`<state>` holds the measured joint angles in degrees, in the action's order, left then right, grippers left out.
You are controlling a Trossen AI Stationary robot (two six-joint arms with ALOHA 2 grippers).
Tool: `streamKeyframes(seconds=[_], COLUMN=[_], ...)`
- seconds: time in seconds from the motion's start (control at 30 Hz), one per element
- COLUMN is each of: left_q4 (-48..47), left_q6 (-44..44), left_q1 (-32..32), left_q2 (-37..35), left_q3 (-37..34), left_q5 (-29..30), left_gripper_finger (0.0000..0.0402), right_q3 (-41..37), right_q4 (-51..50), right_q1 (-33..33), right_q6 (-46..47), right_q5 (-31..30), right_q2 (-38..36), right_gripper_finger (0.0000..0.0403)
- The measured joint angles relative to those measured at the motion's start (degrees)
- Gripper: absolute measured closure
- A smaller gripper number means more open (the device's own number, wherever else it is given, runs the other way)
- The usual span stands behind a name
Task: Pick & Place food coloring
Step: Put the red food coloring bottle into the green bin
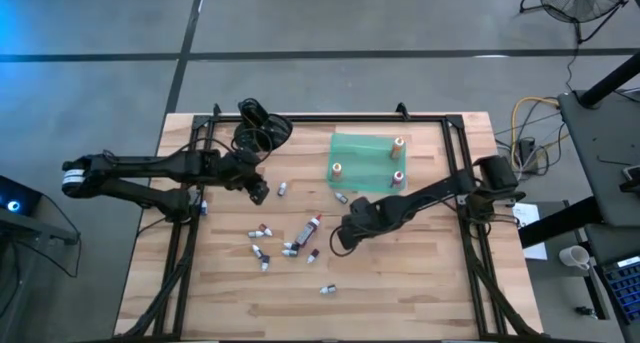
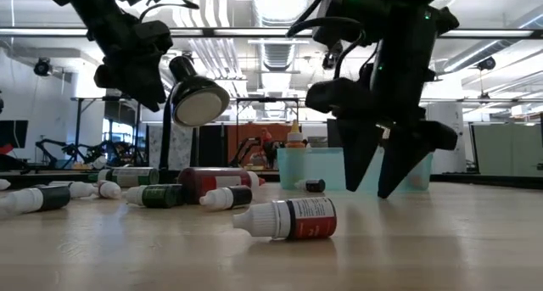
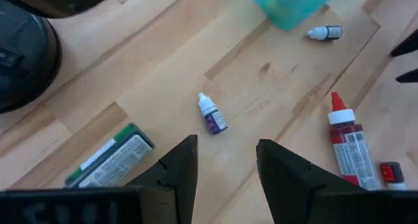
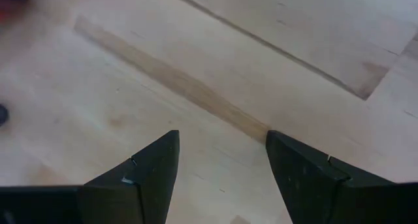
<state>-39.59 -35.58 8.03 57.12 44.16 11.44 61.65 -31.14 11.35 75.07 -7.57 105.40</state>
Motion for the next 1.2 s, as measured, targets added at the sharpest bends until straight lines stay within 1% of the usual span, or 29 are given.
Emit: streamKeyframes(seconds=[0.17,0.27,0.33,0.5,0.73,0.97,1.2], left_q4=[0.0,0.0,0.0,0.0,0.1,0.1,0.1], left_q6=[0.0,0.0,0.4,1.0,0.9,0.9,0.9], left_q1=[0.0,0.0,0.0,0.0,0.0,0.0,0.0], left_q2=[0.0,0.0,0.0,0.0,0.0,0.0,0.0], left_q3=[0.0,0.0,0.0,0.0,0.0,0.0,0.0], left_q5=[-0.4,-0.4,-0.4,-0.3,-0.3,-0.2,-0.2], left_gripper_finger=[0.0273,0.0273,0.0273,0.0273,0.0273,0.0273,0.0273], right_q3=[0.1,0.1,0.1,1.0,2.5,3.7,3.7], right_q4=[-0.1,0.0,0.0,0.2,0.1,1.1,2.4], right_q1=[-2.2,-4.0,-5.3,-7.3,-9.9,-11.4,-12.8], right_q6=[4.2,4.1,2.0,-3.6,-10.5,-21.5,-22.2], right_q5=[-0.8,-2.2,-3.9,-4.0,-6.6,-7.8,-7.7], right_q2=[0.4,0.2,0.1,0.1,0.2,0.6,0.6], right_gripper_finger=[0.0177,0.0177,0.0177,0.0177,0.0177,0.0177,0.0177])
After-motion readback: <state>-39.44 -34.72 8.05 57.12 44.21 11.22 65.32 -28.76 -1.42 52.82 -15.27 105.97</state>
